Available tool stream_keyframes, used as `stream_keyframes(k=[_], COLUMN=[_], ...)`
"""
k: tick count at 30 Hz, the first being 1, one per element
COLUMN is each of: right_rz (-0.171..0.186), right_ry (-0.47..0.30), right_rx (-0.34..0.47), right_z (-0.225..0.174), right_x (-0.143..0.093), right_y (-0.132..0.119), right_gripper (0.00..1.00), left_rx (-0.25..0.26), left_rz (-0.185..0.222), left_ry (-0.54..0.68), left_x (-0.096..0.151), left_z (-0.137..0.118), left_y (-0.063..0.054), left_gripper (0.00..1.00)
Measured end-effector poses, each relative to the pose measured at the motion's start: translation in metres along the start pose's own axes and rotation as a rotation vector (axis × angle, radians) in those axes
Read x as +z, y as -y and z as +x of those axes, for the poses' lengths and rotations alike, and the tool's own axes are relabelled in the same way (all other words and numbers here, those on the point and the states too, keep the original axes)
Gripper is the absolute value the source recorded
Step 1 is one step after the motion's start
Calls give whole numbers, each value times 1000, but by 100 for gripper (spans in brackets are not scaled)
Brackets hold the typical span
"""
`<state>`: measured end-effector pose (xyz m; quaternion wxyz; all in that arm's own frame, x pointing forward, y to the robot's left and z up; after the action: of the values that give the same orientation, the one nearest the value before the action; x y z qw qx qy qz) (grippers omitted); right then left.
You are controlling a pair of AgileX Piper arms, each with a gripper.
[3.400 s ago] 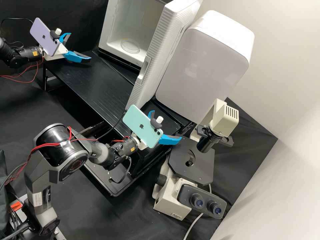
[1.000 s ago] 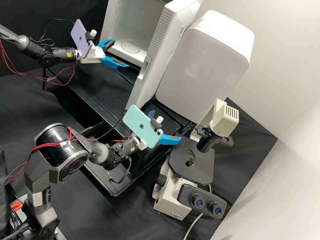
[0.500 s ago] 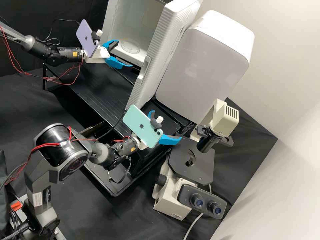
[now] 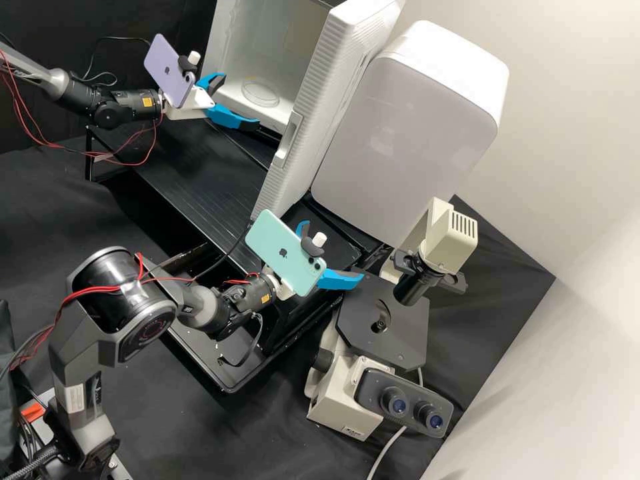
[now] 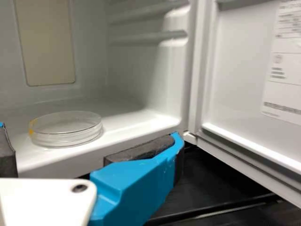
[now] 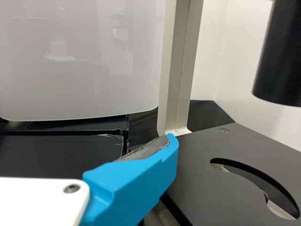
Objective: Take the petri dish out of the incubator
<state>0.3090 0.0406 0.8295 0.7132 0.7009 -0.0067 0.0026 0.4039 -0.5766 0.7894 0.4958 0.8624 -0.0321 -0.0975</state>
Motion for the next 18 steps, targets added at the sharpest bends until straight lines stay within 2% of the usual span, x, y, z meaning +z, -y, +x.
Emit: stream_keyframes(k=[4, 7, 18], right_rz=[0, 0, 0], right_ry=[0, 0, 0], right_rx=[0, 0, 0], right_z=[0, 0, 0], right_x=[0, 0, 0], right_y=[0, 0, 0], right_gripper=[100, 100, 100], left_rx=[-26, -32, -13], left_rz=[-15, -9, -45], left_ry=[-16, -36, -105], left_x=[-1, -2, -4], left_z=[9, 16, 44], left_y=[5, 6, -6], left_gripper=[100, 100, 100])
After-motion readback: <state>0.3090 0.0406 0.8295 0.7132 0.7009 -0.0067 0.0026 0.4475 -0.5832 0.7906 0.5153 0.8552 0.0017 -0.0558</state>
